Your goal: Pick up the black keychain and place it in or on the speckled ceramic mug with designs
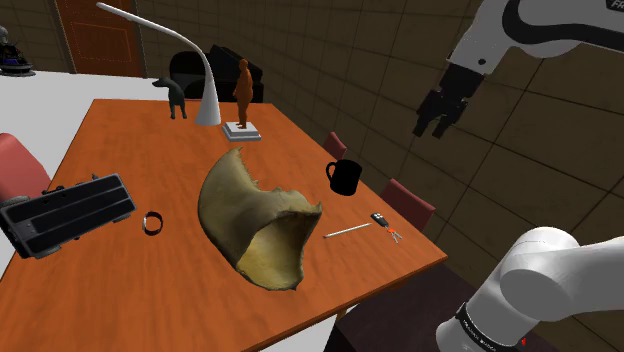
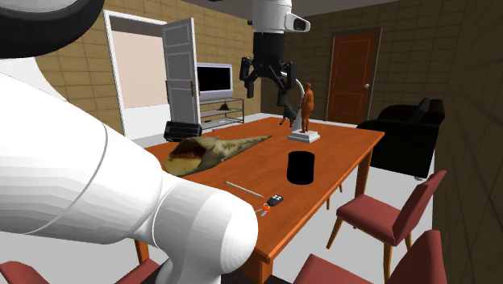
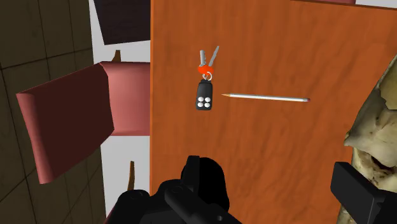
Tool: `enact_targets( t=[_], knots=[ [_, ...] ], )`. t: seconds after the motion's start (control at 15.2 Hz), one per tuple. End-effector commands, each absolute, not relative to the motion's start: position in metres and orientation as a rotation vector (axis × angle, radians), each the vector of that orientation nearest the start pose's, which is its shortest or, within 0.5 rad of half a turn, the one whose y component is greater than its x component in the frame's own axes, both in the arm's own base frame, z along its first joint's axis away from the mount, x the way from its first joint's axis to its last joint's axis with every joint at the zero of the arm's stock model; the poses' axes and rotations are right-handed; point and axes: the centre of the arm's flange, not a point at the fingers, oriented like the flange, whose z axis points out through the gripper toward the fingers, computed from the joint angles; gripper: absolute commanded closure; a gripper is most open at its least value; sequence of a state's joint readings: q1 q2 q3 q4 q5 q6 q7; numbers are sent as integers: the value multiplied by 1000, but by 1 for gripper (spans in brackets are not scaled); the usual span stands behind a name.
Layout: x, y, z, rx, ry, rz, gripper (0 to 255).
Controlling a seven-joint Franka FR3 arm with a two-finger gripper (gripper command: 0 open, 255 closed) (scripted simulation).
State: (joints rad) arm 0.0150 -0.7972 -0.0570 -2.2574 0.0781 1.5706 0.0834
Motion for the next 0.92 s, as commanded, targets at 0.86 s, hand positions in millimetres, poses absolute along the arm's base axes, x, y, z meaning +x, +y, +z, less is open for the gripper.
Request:
enact_targets(
  t=[0.86],
  knots=[
    [295,-16,470,-3047,128,-193,0]
  ],
)
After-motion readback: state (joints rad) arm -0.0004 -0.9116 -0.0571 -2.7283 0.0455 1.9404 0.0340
